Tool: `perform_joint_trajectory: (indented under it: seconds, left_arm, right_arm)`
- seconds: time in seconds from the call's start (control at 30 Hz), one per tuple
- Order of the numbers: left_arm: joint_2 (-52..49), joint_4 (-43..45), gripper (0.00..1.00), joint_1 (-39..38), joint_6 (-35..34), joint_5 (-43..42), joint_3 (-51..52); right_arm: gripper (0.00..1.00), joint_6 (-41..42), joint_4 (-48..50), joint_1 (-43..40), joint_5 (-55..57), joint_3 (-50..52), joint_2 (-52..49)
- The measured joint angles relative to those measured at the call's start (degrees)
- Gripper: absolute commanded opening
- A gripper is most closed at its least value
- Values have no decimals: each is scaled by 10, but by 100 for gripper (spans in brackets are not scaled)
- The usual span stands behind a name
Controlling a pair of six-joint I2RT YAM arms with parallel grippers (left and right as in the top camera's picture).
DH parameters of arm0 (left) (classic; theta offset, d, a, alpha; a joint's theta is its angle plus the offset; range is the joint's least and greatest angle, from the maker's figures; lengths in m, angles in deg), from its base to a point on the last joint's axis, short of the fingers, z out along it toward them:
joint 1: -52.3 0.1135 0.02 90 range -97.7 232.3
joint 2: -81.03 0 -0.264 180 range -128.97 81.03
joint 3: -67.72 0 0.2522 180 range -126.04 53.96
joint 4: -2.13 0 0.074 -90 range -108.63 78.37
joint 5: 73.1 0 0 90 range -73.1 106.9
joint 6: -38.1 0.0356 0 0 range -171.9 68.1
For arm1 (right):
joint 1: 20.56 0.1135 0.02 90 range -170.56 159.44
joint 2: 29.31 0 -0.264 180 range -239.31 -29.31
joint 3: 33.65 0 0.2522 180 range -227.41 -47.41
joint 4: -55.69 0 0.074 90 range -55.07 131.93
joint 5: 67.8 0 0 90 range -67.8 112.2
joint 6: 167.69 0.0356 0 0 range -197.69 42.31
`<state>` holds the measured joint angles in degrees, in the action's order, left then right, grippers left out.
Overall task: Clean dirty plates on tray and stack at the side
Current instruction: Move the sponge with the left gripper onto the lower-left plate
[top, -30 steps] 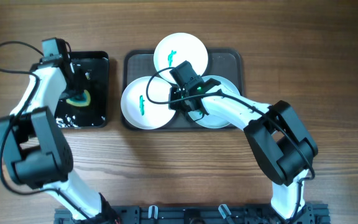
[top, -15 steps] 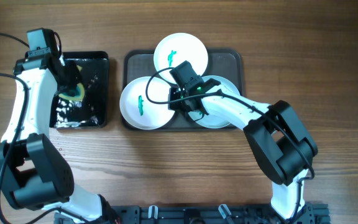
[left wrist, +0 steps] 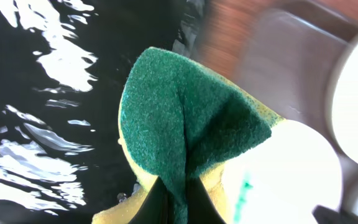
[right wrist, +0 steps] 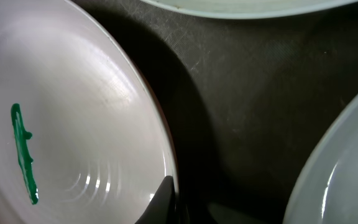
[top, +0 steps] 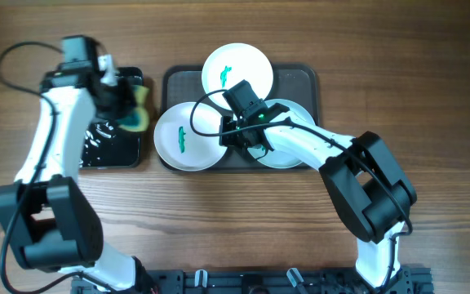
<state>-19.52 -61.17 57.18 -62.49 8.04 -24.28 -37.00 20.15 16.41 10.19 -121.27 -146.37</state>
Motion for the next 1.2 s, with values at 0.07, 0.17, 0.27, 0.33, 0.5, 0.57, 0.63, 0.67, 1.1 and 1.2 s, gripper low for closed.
perform_joint_trajectory:
  seconds: [0.07,0.17,0.27,0.33,0.5,0.57,0.63,0.67,1.1,1.2]
  left_arm:
    - [0,3,4,-35,-17,-13,5]
    - [0,25,4,-87,-56,-23,34]
    - [-1,53,4,-138,-102,-10,79]
    - [-1,59,4,-151,-120,-1,92]
    - [-1,63,4,-162,-141,27,98]
    - [-1,67,4,-162,-143,37,99]
    - [-6,81,4,-162,-146,45,102]
    - [-11,92,4,-162,-146,48,105]
    - [-68,169,4,-198,-137,50,130]
    - [-73,172,4,-204,-120,19,127]
  right_arm:
    - [4,0,-2,0,0,0,0]
    - [4,19,-21,-2,0,-4,0]
    - [4,35,-35,-10,0,-6,0]
    - [4,39,-39,-14,0,-7,0]
    - [4,41,-53,-14,16,-8,4]
    - [4,41,-57,-14,22,-8,6]
    - [4,41,-60,-14,26,-8,7]
    - [4,41,-61,-14,29,-8,7]
    - [4,41,-63,-15,37,-8,7]
    - [4,41,-68,-16,44,-8,9]
